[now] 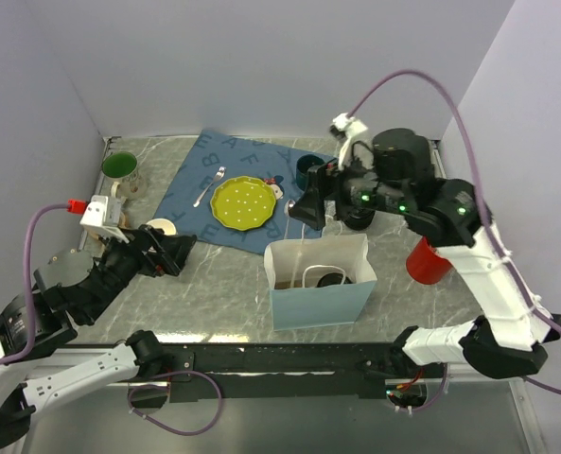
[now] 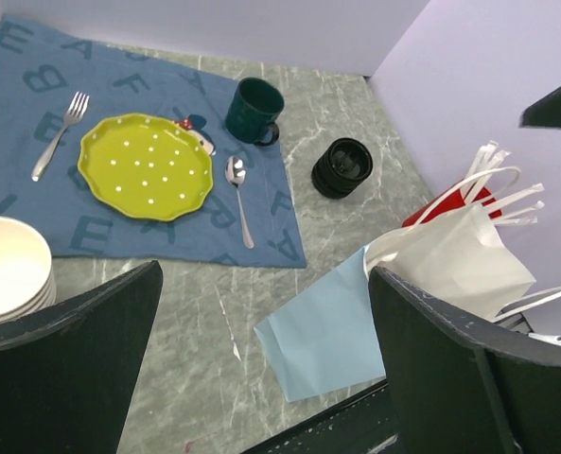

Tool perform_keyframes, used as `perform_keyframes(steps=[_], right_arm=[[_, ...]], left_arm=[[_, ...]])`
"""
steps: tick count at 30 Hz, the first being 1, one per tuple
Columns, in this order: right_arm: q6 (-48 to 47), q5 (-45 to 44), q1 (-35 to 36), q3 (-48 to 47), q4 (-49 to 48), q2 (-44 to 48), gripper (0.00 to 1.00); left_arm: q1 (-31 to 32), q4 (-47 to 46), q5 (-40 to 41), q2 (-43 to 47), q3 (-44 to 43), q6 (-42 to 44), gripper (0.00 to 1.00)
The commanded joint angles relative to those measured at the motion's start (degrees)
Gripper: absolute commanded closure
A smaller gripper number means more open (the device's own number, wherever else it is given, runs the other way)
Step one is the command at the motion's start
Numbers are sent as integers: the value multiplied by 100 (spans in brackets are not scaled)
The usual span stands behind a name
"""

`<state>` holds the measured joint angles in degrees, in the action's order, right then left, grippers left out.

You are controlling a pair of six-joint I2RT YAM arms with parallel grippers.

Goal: Pack the takeout coffee

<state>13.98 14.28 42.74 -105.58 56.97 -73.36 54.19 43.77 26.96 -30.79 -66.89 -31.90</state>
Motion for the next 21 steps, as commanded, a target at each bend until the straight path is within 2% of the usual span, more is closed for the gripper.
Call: perform_keyframes(steps=[1,4,10,14,21], right_arm=[[404,-523,24,-639,446,278,0],[816,-882,24,-692,595,419,0],[1652,-2129,24,-797,1087,595,0],[1784,-2334,32,-693,957,753,0],[1872,-2176,24,-112,315,1122,0]], left_arm=[[-5,-483,-208,-252,-420,289,3],[-5,-702,-384,-393,-587,360,3],[-5,-1185,-692,-472,-702,290,3],[-14,-1388,-684,-463,-685,237,3],[-14,-1468,-578,-656,-781,202,3]])
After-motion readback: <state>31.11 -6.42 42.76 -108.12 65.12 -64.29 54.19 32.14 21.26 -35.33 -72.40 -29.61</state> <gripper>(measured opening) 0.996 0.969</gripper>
